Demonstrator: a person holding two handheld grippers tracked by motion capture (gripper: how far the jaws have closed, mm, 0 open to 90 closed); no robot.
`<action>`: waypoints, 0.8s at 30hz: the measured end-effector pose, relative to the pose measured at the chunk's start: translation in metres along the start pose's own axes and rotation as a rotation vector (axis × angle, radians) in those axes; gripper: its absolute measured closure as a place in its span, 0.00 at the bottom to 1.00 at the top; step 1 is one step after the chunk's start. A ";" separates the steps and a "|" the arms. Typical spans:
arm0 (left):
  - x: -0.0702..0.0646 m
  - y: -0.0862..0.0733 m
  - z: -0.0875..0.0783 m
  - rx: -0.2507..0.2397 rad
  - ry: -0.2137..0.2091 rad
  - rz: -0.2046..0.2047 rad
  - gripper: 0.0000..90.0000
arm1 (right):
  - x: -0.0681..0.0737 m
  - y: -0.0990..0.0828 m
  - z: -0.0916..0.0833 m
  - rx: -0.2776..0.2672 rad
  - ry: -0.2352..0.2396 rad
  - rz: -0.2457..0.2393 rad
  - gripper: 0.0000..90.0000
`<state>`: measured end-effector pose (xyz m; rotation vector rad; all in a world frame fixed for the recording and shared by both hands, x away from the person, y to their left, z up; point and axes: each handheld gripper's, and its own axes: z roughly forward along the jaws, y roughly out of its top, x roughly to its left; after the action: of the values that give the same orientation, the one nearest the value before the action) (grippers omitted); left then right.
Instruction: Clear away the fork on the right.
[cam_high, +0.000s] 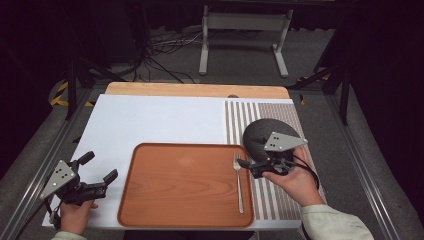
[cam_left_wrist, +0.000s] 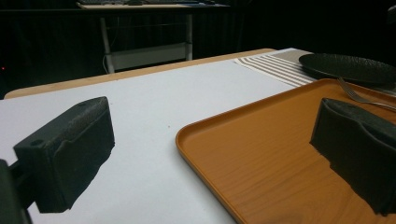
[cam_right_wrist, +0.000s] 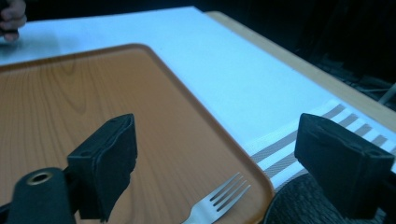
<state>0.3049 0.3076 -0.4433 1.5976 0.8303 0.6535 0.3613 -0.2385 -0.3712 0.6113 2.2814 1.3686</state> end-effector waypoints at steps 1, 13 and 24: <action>0.000 0.000 0.000 0.000 0.000 0.000 0.00 | 0.000 -0.002 -0.004 -0.015 -0.010 -0.001 0.13; 0.000 0.000 0.000 0.000 0.006 -0.002 0.00 | -0.009 -0.037 -0.039 -0.121 -0.083 0.034 0.13; 0.000 0.000 -0.001 -0.001 0.011 -0.007 0.00 | -0.015 -0.076 -0.055 -0.170 -0.164 0.119 0.13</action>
<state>0.3040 0.3085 -0.4434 1.5901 0.8436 0.6584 0.3314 -0.3186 -0.4130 0.7826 2.0048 1.4909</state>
